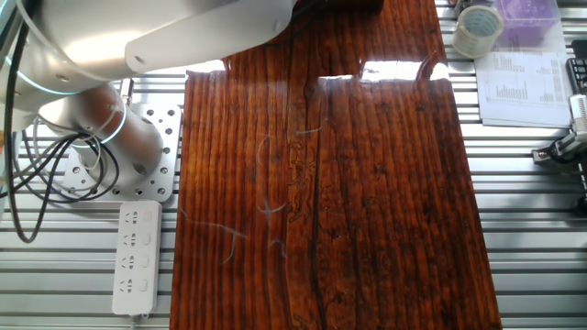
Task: Take the object down from the shelf
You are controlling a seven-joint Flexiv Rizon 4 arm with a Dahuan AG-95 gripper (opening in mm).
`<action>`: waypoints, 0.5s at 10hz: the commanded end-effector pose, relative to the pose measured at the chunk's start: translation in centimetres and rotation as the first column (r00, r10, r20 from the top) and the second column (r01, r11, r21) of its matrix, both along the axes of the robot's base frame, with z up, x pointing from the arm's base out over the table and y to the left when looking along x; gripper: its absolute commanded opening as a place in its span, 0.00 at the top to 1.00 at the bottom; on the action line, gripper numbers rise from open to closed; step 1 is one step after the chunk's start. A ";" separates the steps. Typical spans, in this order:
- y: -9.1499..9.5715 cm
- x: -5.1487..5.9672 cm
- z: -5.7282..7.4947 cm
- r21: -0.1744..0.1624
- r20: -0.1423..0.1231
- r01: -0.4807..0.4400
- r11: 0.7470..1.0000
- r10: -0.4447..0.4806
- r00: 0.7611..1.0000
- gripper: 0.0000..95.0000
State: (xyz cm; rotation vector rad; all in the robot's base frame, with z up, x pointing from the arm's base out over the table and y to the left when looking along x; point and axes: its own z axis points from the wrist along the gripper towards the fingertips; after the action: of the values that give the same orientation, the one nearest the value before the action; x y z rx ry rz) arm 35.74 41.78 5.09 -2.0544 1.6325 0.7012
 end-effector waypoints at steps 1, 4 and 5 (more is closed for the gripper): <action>0.6 0.2 -0.4 -0.006 0.008 0.014 1.000 -0.014 1.000 0.20; 0.6 0.2 -0.4 -0.009 0.006 0.017 1.000 -0.017 1.000 0.40; 0.6 0.2 -0.4 -0.007 0.006 0.018 1.000 -0.018 1.000 0.40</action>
State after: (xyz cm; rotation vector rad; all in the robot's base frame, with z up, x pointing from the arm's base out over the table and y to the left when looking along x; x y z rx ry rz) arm 36.03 42.43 4.47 -2.0376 1.6537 0.6644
